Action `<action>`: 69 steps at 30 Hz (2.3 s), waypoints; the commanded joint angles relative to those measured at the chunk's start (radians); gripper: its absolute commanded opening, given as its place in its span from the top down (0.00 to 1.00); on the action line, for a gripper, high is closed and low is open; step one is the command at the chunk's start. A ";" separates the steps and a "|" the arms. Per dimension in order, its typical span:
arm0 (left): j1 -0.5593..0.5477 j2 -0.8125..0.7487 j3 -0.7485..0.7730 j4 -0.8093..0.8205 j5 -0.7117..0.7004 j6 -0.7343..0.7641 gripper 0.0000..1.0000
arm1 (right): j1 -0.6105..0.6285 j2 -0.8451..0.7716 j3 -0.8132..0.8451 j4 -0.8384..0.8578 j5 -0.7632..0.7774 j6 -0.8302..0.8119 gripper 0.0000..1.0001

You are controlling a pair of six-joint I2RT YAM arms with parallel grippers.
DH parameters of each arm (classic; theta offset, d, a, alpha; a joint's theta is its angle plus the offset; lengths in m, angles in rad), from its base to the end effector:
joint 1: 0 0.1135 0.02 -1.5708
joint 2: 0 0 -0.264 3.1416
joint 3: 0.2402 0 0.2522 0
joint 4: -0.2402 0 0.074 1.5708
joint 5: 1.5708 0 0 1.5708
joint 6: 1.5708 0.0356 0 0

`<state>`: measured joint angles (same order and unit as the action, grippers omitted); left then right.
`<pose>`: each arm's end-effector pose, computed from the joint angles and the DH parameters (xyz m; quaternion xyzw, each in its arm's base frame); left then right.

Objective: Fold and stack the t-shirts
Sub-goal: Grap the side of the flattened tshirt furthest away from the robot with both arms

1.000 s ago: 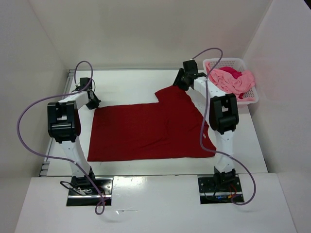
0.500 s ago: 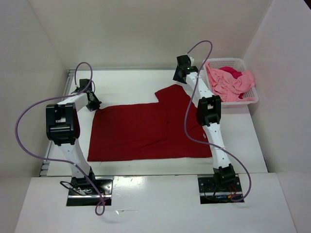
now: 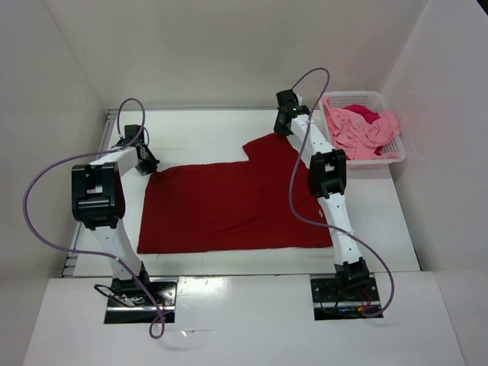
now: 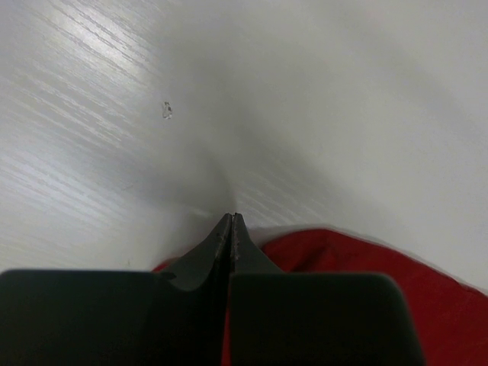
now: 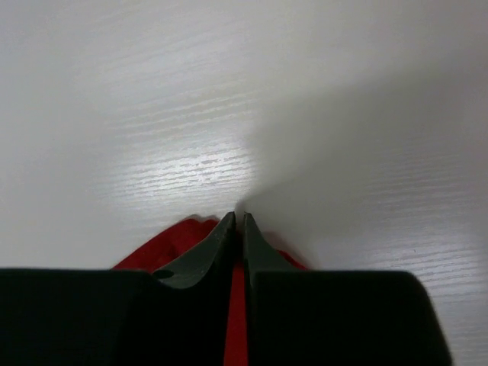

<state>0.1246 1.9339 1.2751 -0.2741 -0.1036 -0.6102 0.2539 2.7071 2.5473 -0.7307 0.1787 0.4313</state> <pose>0.4057 0.0545 0.1699 -0.3558 0.8792 -0.0276 0.3158 0.5625 0.1394 0.1601 0.1128 0.9326 0.0324 0.3412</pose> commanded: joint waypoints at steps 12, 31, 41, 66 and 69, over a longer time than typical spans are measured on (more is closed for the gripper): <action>-0.002 -0.073 -0.029 0.024 0.030 -0.014 1.00 | 0.002 -0.160 -0.031 -0.021 -0.030 0.004 0.98; -0.002 -0.073 -0.039 0.024 0.039 -0.023 1.00 | -0.039 -0.096 -0.112 0.019 -0.119 -0.005 0.44; -0.002 -0.064 -0.039 0.033 0.058 -0.023 1.00 | -0.039 -0.035 -0.010 0.010 -0.110 -0.005 0.47; -0.002 -0.114 -0.040 0.024 0.067 -0.033 1.00 | -0.039 -0.257 -0.218 0.033 -0.145 0.004 1.00; -0.002 -0.173 -0.080 0.024 0.067 -0.033 1.00 | -0.039 -0.386 -0.372 0.074 -0.157 0.004 1.00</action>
<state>0.1249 1.8587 1.2171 -0.2615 -0.0460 -0.6350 0.2211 2.5221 2.2639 -0.6930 0.0376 0.4339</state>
